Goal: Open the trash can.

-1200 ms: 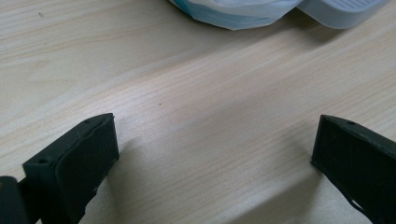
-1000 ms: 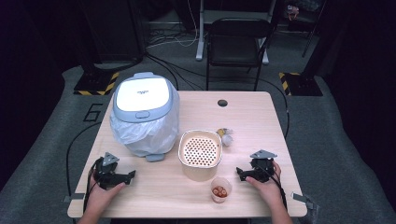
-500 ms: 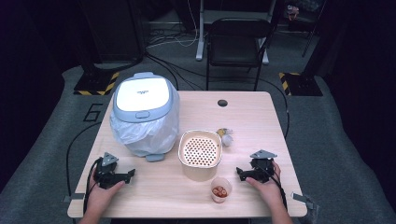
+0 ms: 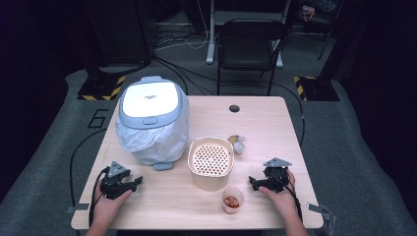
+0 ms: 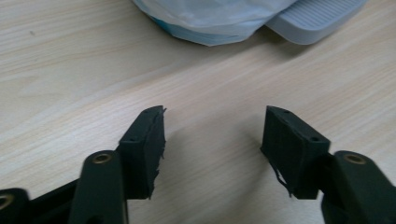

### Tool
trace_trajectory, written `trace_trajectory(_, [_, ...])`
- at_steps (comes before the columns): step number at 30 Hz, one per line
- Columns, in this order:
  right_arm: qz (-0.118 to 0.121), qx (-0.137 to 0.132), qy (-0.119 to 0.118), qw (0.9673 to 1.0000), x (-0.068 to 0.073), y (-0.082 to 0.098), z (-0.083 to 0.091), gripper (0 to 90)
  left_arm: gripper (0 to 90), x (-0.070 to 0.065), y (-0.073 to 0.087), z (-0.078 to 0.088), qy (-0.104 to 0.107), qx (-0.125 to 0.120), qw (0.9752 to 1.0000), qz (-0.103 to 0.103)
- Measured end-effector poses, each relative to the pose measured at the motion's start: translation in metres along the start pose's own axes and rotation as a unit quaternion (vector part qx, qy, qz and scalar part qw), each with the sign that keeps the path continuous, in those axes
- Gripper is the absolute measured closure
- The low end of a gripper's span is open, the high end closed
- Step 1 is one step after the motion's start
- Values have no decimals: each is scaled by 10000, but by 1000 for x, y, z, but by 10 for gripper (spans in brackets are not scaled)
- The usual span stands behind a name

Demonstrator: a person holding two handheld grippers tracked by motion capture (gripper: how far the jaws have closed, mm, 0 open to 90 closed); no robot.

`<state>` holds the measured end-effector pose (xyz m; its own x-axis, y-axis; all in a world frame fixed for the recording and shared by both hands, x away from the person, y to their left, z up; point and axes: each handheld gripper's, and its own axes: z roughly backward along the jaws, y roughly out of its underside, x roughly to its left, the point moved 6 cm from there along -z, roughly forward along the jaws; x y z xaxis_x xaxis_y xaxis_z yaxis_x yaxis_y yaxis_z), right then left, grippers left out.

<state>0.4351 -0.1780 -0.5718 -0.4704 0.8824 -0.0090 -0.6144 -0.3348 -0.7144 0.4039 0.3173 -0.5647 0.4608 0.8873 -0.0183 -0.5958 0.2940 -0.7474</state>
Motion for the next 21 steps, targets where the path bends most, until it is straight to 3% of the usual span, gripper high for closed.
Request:
trace_trajectory(6, [-2, 1, 0, 10000, 0, 0, 0, 0, 485, -10, -1, 2, 126, 16, 9998, 148])
trace_trajectory(12, [2, -6, -4, 10000, 0, 0, 0, 0, 502, -13, -3, 5, 78, -21, 9998, 180])
trace_trajectory(21, [1, 2, 1, 10000, 0, 0, 0, 0, 569, -21, -10, 9, 155, -255, 9992, 261])
